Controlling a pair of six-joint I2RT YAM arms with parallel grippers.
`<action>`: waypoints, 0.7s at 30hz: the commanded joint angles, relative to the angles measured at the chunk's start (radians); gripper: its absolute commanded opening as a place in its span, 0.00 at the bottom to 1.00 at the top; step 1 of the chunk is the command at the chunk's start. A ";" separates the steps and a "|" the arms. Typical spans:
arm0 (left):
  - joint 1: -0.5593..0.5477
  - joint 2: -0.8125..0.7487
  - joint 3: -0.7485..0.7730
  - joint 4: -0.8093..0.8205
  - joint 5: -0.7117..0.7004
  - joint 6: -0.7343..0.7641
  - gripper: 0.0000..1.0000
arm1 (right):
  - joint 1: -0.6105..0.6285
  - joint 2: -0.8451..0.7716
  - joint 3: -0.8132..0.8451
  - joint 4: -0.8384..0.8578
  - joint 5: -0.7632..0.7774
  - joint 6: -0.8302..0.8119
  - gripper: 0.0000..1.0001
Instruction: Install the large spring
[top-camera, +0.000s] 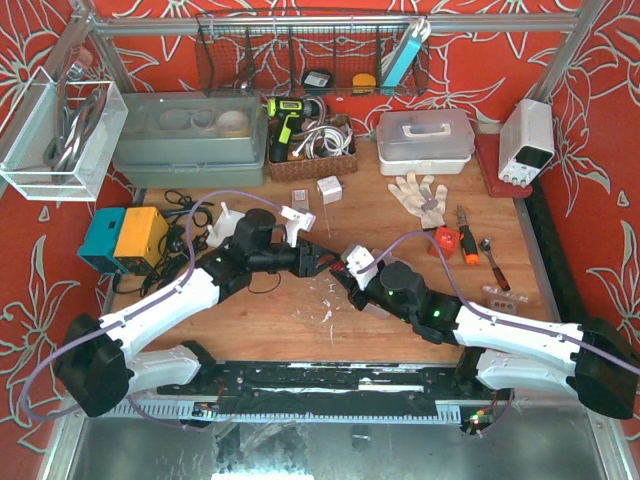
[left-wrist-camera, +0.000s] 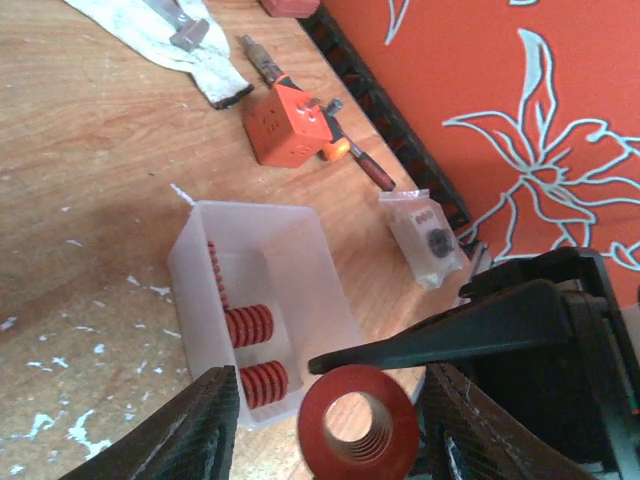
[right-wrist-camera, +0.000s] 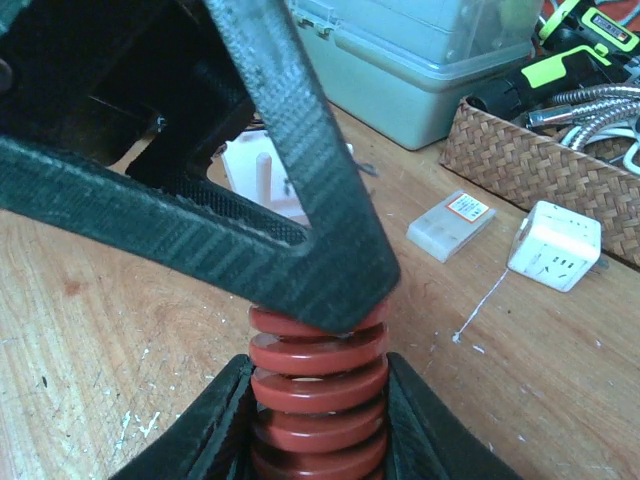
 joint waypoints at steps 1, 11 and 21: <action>-0.015 0.021 0.029 0.004 0.069 0.004 0.52 | 0.018 0.003 -0.001 0.073 0.024 -0.033 0.09; -0.021 0.019 0.023 -0.017 0.082 0.001 0.50 | 0.026 0.006 -0.004 0.084 0.044 -0.048 0.07; -0.021 0.048 0.013 0.021 0.143 -0.014 0.31 | 0.029 0.026 0.002 0.081 0.045 -0.049 0.07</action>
